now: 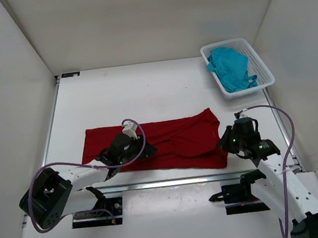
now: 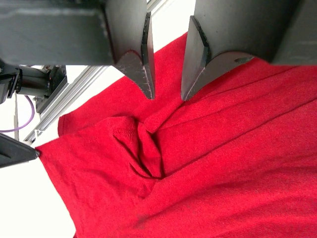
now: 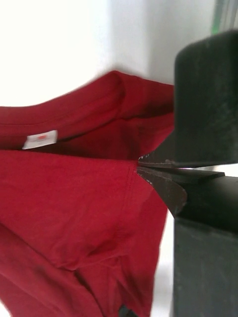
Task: Fold and stack the t-shirts
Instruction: Fold the other side of the tshirt into a rectangle
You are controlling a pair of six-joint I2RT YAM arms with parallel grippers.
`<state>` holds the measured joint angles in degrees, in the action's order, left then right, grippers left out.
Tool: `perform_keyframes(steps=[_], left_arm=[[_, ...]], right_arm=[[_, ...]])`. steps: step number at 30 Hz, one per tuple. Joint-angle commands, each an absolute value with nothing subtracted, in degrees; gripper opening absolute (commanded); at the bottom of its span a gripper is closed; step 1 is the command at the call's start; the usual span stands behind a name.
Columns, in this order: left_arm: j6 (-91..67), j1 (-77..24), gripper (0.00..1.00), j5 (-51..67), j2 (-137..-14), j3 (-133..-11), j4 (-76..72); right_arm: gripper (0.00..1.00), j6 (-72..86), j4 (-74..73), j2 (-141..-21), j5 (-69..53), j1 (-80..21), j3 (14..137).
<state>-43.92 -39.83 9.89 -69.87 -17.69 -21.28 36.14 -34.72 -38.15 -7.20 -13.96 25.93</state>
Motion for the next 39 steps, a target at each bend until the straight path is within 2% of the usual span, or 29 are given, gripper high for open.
perform_keyframes(steps=[1,10,16,17,19,22,25,27,28,29,34,36,39], left_arm=[[-43.15,-38.85,0.39,10.81,-68.12,-17.75,-21.10],[-41.57,-36.65,0.40,12.30,-66.97,-19.51,-18.73],[-39.99,-35.25,0.40,13.27,-67.24,-21.09,-17.32],[-39.82,-34.98,0.40,13.62,-67.24,-21.09,-17.14],[-39.29,-33.85,0.40,14.06,-67.32,-21.09,-16.70],[-38.58,-34.19,0.40,14.15,-67.15,-21.80,-15.30],[-37.80,-37.77,0.40,11.70,-67.59,-24.16,-13.81],[-37.53,-42.96,0.40,8.19,-68.55,-25.83,-12.83],[-37.88,-46.28,0.39,6.61,-68.73,-26.80,-13.35],[-38.40,-49.54,0.39,5.72,-70.91,-27.50,-14.14],[-43.94,-54.22,0.38,4.92,-80.49,-29.09,-19.86],[-47.27,-55.02,0.38,3.08,-82.78,-28.83,-22.92],[-51.49,-54.49,0.40,1.41,-84.81,-27.51,-27.41]], right_arm=[[0.00,37.00,-40.16,-37.27,-8.70,-14.24,30.49],[0.00,42.71,-49.73,-34.28,-8.27,-18.89,30.42],[0.01,42.63,-50.19,-32.52,-10.62,-17.50,27.61],[0.04,42.10,-50.01,-32.52,-10.98,-16.71,27.25],[0.23,40.79,-49.49,-32.52,-12.03,-15.04,27.33],[0.31,37.37,-48.78,-34.01,-10.73,-13.36,30.40],[0.28,35.69,-45.29,-36.99,-10.46,-14.58,33.57],[0.16,36.12,-40.71,-39.62,-10.46,-17.99,33.49],[0.05,36.91,-37.39,-41.29,-9.33,-19.41,32.88],[0.01,37.18,-33.44,-42.27,-8.27,-21.95,32.18],[0.00,35.95,-23.47,-50.61,-5.80,-28.65,31.20],[0.00,35.60,-20.93,-51.59,-7.46,-27.78,30.85],[0.05,35.33,-18.55,-51.42,-10.27,-25.94,29.97]])
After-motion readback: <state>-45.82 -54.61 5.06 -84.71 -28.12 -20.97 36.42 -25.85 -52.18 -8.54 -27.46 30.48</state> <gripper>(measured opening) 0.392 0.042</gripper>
